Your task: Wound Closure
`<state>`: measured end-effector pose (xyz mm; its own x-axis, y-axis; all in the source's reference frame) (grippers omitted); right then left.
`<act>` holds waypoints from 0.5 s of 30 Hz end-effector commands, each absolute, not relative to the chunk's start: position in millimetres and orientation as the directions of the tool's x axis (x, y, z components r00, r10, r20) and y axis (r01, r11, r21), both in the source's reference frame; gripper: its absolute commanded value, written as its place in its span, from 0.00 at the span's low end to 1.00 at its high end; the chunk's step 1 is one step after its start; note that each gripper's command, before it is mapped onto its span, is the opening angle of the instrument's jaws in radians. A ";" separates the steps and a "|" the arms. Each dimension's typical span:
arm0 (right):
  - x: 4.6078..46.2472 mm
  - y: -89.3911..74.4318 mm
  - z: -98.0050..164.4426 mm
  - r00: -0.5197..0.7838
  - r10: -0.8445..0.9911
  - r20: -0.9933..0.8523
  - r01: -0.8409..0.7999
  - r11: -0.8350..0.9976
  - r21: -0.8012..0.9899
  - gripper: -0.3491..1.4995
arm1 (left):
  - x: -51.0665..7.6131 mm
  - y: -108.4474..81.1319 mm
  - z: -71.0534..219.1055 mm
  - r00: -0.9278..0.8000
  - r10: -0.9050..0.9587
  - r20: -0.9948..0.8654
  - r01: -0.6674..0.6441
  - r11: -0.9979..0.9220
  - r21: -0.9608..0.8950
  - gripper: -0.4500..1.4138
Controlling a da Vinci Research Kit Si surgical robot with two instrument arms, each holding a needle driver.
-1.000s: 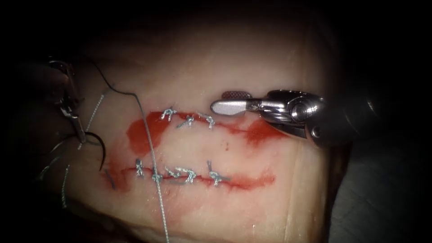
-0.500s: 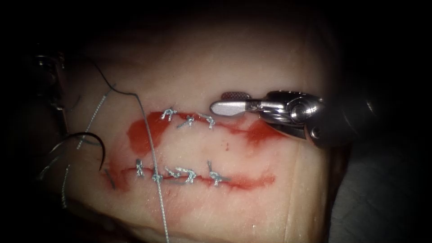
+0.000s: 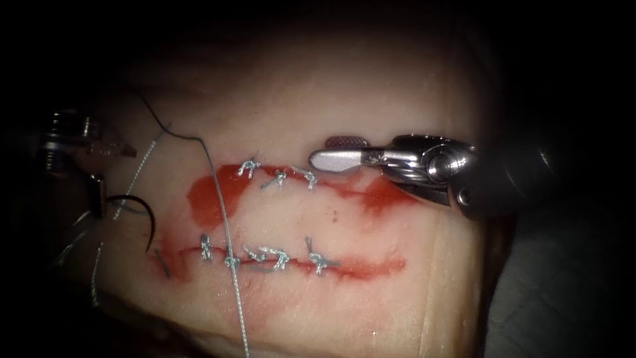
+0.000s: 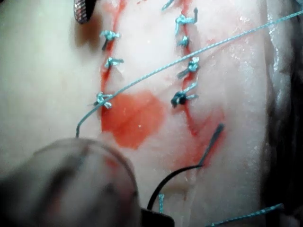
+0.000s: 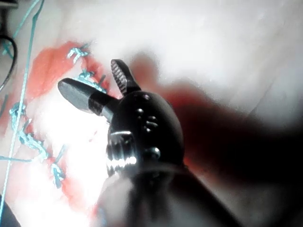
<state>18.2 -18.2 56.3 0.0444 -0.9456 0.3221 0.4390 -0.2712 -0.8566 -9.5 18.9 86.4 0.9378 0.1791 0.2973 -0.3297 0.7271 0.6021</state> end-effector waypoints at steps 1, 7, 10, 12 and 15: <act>19.1 -18.3 56.8 0.046 -0.945 0.324 0.437 -0.273 -0.857 0.95 | -10.0 19.0 86.8 0.917 0.221 0.333 -0.384 0.718 0.580 0.62; 19.3 -18.4 56.8 0.050 -0.946 0.320 0.438 -0.267 -0.858 0.95 | -10.7 18.1 87.5 0.866 0.298 0.402 -0.486 0.691 0.534 0.61; 19.4 -18.5 56.7 0.051 -0.946 0.320 0.438 -0.267 -0.858 0.95 | -11.1 17.5 88.0 0.865 0.288 0.410 -0.484 0.691 0.537 0.58; 19.4 -18.5 56.7 0.054 -0.948 0.315 0.439 -0.261 -0.860 0.95 | -11.3 16.9 88.4 0.866 0.285 0.411 -0.482 0.694 0.535 0.58; 19.4 -18.5 56.7 0.054 -0.947 0.315 0.439 -0.261 -0.860 0.95 | -11.6 16.4 88.9 0.880 0.250 0.404 -0.452 0.701 0.551 0.57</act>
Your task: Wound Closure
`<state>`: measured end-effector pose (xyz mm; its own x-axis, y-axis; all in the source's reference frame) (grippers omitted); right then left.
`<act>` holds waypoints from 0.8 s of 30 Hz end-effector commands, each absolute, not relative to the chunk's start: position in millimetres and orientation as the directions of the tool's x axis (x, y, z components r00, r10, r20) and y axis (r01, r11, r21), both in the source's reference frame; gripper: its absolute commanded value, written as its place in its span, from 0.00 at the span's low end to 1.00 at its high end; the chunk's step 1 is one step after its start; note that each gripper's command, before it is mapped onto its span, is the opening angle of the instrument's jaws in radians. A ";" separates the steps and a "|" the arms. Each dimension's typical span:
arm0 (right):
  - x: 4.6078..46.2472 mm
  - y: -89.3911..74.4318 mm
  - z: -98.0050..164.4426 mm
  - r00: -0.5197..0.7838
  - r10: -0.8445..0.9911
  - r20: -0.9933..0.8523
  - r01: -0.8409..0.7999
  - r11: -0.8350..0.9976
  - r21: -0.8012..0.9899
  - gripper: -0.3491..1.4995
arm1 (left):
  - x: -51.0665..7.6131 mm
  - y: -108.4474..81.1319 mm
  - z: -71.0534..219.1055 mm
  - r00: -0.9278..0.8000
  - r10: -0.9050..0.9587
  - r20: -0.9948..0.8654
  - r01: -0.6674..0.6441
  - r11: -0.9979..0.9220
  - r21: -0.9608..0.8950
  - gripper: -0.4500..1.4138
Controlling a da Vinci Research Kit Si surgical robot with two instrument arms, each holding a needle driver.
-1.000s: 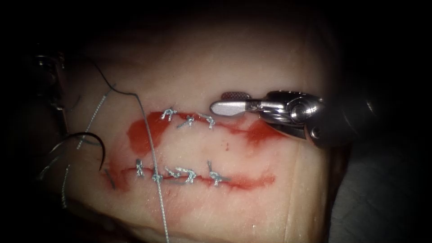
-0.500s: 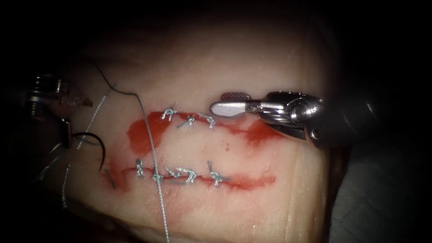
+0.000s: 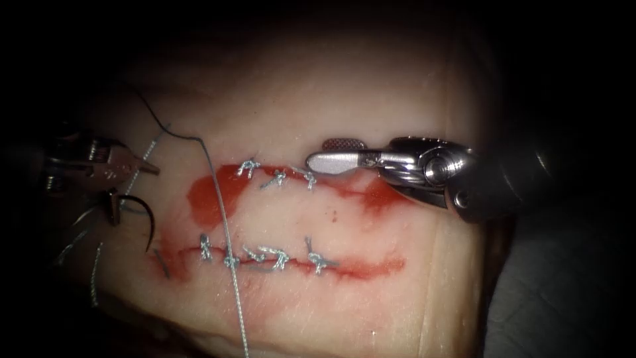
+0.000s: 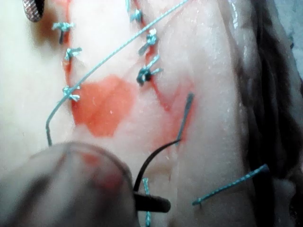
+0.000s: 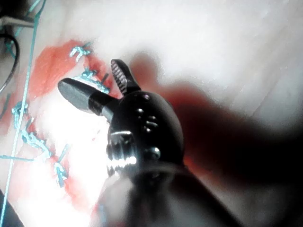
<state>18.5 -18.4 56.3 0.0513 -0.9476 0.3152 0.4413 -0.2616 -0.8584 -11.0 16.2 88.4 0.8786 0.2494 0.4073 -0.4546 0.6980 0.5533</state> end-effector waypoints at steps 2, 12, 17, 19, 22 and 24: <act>19.4 -18.5 56.7 0.054 -0.947 0.315 0.439 -0.261 -0.860 0.95 | -11.8 16.3 89.2 0.881 0.250 0.402 -0.450 0.704 0.549 0.54; 19.5 -18.6 56.6 0.057 -0.949 0.310 0.439 -0.255 -0.861 0.95 | -12.0 16.1 89.4 0.902 0.225 0.369 -0.412 0.703 0.580 0.13; 19.6 -18.6 56.6 0.059 -0.951 0.305 0.437 -0.250 -0.864 0.95 | -12.0 16.5 88.8 0.918 0.192 0.347 -0.376 0.702 0.605 0.00; 19.6 -18.7 56.6 0.059 -0.951 0.305 0.437 -0.250 -0.864 0.95 | -11.9 16.4 88.9 0.926 0.185 0.330 -0.360 0.699 0.618 0.00; 19.7 -18.7 56.6 0.059 -0.951 0.305 0.437 -0.250 -0.864 0.95 | -11.8 16.5 88.7 0.929 0.177 0.325 -0.351 0.699 0.623 0.00; 19.6 -18.7 56.6 0.059 -0.951 0.305 0.437 -0.250 -0.864 0.95 | -11.8 16.8 88.3 0.932 0.178 0.317 -0.346 0.700 0.624 0.00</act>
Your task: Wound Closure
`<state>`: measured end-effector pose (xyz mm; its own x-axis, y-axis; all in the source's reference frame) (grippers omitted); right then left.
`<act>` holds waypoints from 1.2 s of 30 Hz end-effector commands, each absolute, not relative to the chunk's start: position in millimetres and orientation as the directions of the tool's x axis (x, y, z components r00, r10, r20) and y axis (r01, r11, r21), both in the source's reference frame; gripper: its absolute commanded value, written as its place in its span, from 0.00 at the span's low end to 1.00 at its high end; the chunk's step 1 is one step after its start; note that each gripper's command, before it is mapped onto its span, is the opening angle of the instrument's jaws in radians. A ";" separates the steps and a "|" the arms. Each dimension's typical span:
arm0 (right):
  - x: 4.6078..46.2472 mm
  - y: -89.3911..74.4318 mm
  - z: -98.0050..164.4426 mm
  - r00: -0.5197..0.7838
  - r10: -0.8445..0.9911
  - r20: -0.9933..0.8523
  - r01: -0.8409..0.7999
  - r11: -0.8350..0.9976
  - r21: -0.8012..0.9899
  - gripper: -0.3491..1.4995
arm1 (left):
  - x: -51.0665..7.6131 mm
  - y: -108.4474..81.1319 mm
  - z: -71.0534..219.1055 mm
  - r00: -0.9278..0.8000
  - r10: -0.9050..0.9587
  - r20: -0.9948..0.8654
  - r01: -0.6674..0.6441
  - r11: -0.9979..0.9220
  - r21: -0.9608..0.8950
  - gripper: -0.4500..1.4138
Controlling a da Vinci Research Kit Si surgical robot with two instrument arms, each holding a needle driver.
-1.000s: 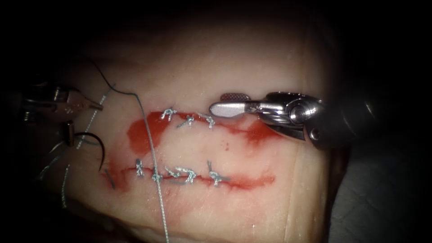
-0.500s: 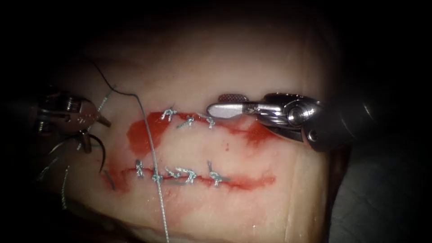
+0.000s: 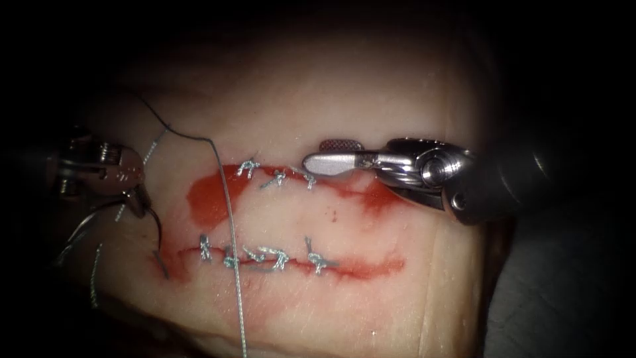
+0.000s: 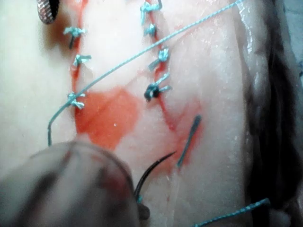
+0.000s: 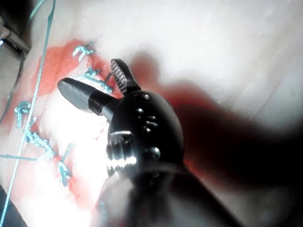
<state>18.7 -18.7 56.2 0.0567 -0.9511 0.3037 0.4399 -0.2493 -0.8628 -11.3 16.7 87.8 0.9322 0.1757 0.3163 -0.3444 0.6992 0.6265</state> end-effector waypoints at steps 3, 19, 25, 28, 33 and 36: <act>19.7 -18.7 56.6 0.059 -0.951 0.305 0.437 -0.250 -0.864 0.95 | -11.7 17.8 87.3 0.934 0.184 0.305 -0.342 0.701 0.626 0.00; 19.9 -18.8 56.4 0.057 -0.956 0.289 0.421 -0.240 -0.875 0.94 | -13.7 25.1 80.6 0.944 0.159 0.290 -0.266 0.885 0.382 0.00; 19.8 -18.7 55.7 0.084 -0.971 0.224 0.402 -0.172 -0.899 0.85 | -17.4 26.3 79.0 0.930 0.211 0.300 -0.284 0.932 0.226 0.00; 19.8 -18.8 55.1 0.100 -0.985 0.143 0.370 -0.096 -0.924 0.79 | -19.2 26.3 78.3 0.892 0.326 0.312 -0.375 0.921 0.110 0.00; 19.9 -18.6 54.1 0.137 -0.989 0.063 0.293 -0.020 -0.956 0.75 | -21.1 25.2 77.1 0.843 0.417 0.339 -0.429 0.902 -0.041 0.00; 19.9 -18.6 53.6 0.156 -0.987 0.034 0.239 0.004 -0.971 0.79 | -22.5 24.8 76.4 0.837 0.428 0.342 -0.419 0.902 -0.103 0.00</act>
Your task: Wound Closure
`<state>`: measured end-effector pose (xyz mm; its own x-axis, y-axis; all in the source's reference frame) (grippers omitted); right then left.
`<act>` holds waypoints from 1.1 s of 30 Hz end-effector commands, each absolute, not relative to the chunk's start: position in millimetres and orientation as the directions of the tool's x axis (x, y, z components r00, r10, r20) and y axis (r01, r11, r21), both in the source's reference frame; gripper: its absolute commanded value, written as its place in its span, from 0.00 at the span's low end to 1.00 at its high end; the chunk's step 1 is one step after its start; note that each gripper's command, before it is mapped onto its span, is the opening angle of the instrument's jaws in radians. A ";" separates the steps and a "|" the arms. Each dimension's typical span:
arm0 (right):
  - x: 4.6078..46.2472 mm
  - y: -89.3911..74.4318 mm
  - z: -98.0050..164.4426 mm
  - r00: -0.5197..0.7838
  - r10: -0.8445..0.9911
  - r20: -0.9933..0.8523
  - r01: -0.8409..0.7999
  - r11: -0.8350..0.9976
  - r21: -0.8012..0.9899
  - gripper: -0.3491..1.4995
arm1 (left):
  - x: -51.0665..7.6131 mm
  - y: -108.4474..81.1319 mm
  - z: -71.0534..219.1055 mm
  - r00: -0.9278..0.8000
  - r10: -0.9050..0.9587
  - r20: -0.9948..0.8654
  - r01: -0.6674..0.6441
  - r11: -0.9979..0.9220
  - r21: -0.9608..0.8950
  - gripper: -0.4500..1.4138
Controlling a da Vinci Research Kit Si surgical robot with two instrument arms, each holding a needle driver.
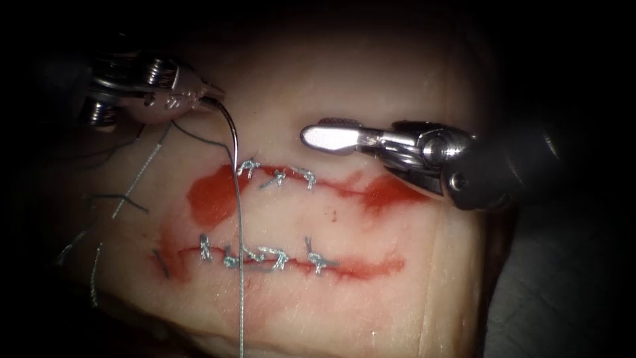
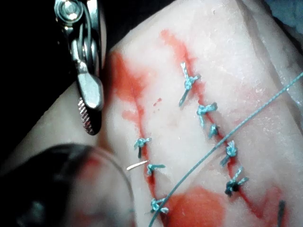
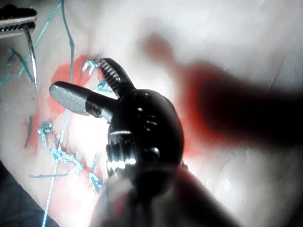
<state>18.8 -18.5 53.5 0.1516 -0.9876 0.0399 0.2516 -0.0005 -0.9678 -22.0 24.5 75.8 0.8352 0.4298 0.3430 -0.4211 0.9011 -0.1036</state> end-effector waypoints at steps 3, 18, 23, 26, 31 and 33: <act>20.0 -18.7 53.4 0.160 -0.987 0.009 0.222 0.027 -0.975 0.79 | -24.0 24.3 75.7 0.836 0.435 0.335 -0.406 0.900 -0.156 0.00; 21.0 -19.5 53.7 0.153 -0.987 -0.054 0.193 0.084 -0.978 0.70 | -27.2 22.8 74.0 0.858 0.413 0.305 -0.355 0.907 -0.228 0.00; 21.8 -20.0 54.1 0.150 -0.988 -0.046 0.191 0.075 -0.979 0.67 | -27.3 22.9 74.2 0.854 0.424 0.302 -0.363 0.901 -0.240 0.00; 22.2 -20.1 54.2 0.146 -0.988 -0.044 0.188 0.071 -0.980 0.61 | -27.3 22.8 74.2 0.851 0.429 0.302 -0.367 0.898 -0.241 0.00; 22.4 -20.0 54.4 0.134 -0.990 -0.044 0.180 0.068 -0.981 0.38 | -27.4 22.7 74.1 0.844 0.443 0.302 -0.378 0.891 -0.251 0.00; 22.3 -19.9 54.4 0.133 -0.990 -0.044 0.179 0.068 -0.981 0.21 | -27.4 22.7 74.1 0.843 0.443 0.305 -0.378 0.892 -0.250 0.00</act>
